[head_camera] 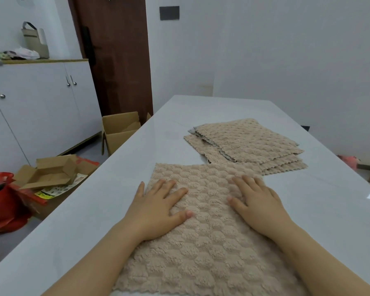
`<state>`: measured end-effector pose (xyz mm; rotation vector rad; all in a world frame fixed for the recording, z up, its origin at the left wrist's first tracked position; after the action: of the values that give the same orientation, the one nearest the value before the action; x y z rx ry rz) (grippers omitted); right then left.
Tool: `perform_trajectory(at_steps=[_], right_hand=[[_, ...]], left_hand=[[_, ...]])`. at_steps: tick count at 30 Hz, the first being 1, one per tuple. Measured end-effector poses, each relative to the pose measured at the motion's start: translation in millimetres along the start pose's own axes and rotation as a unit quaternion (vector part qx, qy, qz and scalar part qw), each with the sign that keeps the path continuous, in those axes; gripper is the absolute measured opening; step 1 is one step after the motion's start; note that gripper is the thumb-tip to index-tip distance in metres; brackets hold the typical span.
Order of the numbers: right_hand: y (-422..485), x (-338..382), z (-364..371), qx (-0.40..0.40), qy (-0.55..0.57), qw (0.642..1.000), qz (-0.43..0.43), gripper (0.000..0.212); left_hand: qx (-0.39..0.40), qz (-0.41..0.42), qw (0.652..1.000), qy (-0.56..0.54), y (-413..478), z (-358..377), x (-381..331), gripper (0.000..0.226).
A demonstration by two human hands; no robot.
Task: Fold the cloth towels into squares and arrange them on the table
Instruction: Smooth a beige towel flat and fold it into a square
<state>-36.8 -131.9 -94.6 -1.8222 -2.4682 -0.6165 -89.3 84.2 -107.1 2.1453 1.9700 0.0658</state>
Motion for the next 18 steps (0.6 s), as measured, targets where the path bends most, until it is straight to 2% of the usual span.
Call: perform_trajectory(at_steps=[3,5,7,10,16,18], right_hand=[[-8,0,-5,0.006,0.018,1.000,0.012,0.062],[-15,-2,-4,0.034,0.024,0.999,0.023,0.066],[-24,-5,0,0.050,0.000,0.999,0.018,0.069],[-28,-8,5,0.045,-0.026,0.999,0.011,0.070],[-16,-11,10,0.041,-0.034,0.999,0.004,0.071],[-18,-11,9,0.014,-0.017,1.000,0.005,0.069]], left_hand=[[0.010,0.003,0.998,-0.063,-12,-12,-8,0.063],[0.023,0.002,0.995,-0.102,-20,-17,-15,0.053],[0.041,0.010,0.997,-0.071,-24,-9,-17,0.066],[0.034,0.033,0.999,-0.010,-21,2,-19,0.105],[0.038,0.051,0.998,0.002,-7,4,-14,0.109],[0.019,0.041,0.999,0.000,-9,3,-15,0.100]])
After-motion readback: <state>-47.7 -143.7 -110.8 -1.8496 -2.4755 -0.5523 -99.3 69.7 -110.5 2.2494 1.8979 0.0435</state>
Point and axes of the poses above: each hand's wrist, its own y-axis towards the middle knuckle, its own z-axis out of the palm, x = y × z, the point moved 3 cm from there along y, towards the middle knuckle, and after that the axes turned 15 degrees about -x, right-handed, at the moved point
